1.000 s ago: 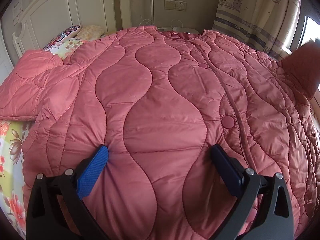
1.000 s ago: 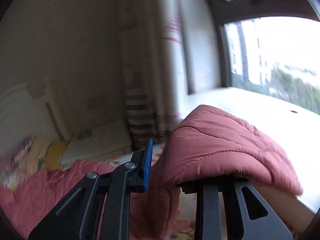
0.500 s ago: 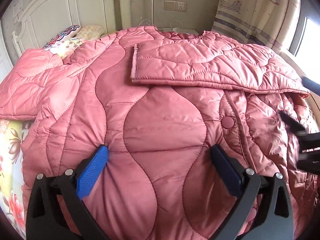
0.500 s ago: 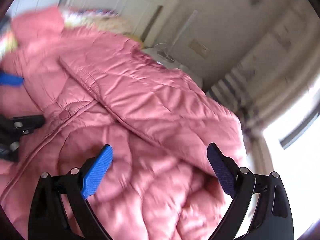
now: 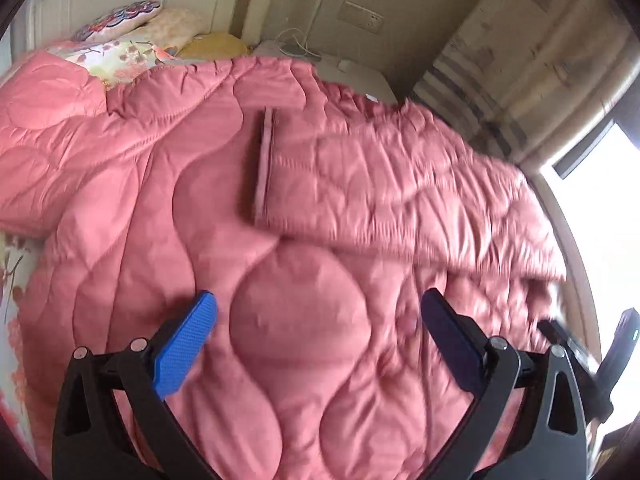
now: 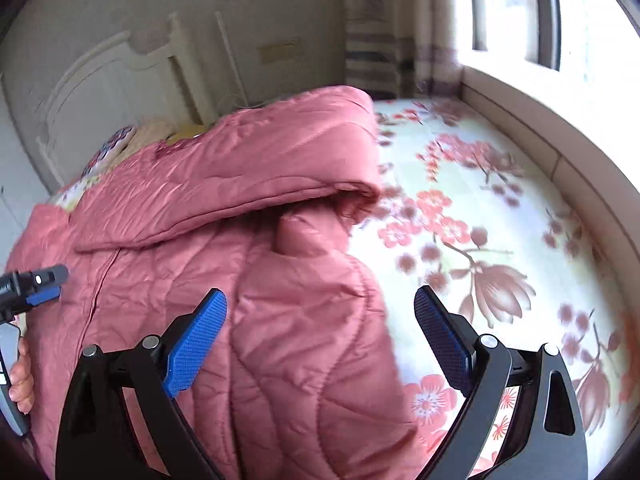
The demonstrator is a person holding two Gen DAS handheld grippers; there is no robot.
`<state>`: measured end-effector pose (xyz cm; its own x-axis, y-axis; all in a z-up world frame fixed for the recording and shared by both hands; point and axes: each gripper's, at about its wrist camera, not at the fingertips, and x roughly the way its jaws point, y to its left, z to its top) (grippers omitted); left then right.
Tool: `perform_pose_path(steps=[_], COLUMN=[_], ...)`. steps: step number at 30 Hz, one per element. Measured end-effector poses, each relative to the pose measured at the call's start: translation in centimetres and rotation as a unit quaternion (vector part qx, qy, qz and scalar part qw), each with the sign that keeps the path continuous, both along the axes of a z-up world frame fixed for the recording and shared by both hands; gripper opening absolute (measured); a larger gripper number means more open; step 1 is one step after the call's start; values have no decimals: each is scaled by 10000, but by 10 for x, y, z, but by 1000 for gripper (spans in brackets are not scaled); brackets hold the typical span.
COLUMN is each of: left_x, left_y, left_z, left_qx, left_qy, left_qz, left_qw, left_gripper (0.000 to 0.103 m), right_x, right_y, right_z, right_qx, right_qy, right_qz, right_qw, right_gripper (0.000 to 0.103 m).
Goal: Fold large clothes
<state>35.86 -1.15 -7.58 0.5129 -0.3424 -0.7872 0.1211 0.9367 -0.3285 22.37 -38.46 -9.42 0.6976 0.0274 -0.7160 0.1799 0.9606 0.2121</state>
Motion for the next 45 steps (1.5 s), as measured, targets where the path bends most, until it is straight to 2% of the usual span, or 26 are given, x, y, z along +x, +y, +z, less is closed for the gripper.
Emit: perform_pose_path(steps=[2,4,5,8,9,13,16,17,19,20,21,22,23,24,26,27,29,32,34,35,36,37,39,41,43,45], left_x=[20,39,44,49,49,45,45,45,41,37,29,19,9,-3,-15,-17,-13,7,24,30,35,38,43,44,42,40], left_y=[-3,-9,-12,-23,-23,-10,-5,-6,-11,-13,-14,-13,-13,-13,-23,-37,-69,-89,-88,-84,-74,-65,-51,-47,-51,-57], left_z=[0,-7,-10,-11,-8,9,4,1,-6,-6,1,11,22,35,50,53,46,21,-5,-14,-16,-15,-19,-21,-24,-25], left_qx=[46,189,268,720,678,589,944,1087,1386,1644,2200,2802,3167,3086,2441,2331,2566,2373,2563,2519,2178,1921,1579,1476,1565,1652], left_qy=[42,163,184,-145,-203,-502,-404,-379,-457,-620,-936,-1314,-1622,-1971,-2351,-2437,-2396,-1791,-1347,-1152,-992,-885,-717,-704,-724,-746], left_qz=[185,345,371,414,382,764,927,908,657,691,1040,1660,2207,2417,1824,1320,509,-290,-310,-338,-310,-263,-289,-303,-285,-269], left_qw=[9998,9991,9988,9964,9968,9941,9904,9892,9871,9820,9654,9363,9081,8986,9230,9321,9349,9543,9567,9603,9704,9770,9844,9861,9846,9831], left_gripper=[100,92,82,27,18,16,17,23,43,63,76,79,86,88,89,90,94,94,95,99,101,101,101,101,101,101], right_x=[1,6,5,5,6,4,4,4,4,5,5,4,4,4,4,4,3,1,1,0,-2,-2,-5,-6,-4,7], right_y=[-12,-18,-21,-23,-23,-20,-20,-20,-20,-20,-21,-21,-21,-21,-21,-21,-19,-15,-15,-16,-18,-19,-21,-18,-12,2], right_z=[-5,-11,-12,-14,-14,-14,-15,-15,-15,-15,-15,-15,-15,-15,-15,-15,-13,-10,-9,-8,-8,-7,-4,7,32,61], right_qx=[277,469,529,583,586,592,601,600,593,593,594,593,589,586,582,572,519,400,408,434,485,523,539,435,408,64], right_qy=[41,108,108,110,117,120,121,122,125,125,124,124,125,125,122,111,67,-7,-37,-63,-104,-135,-182,-207,-490,-800], right_qz=[-108,-165,-185,-214,-209,-189,-190,-190,-189,-190,-188,-188,-190,-188,-185,-180,-149,-113,-87,-91,-94,-94,-112,-206,-100,69], right_qw=[9996,9987,9984,9980,9980,9980,9979,9979,9980,9980,9980,9980,9980,9980,9981,9981,9985,9991,9991,9990,9987,9985,9983,9986,9979,9968], right_gripper=[90,90,90,90,90,90,91,91,91,91,91,91,91,91,91,91,89,79,74,71,70,69,65,64,64,64])
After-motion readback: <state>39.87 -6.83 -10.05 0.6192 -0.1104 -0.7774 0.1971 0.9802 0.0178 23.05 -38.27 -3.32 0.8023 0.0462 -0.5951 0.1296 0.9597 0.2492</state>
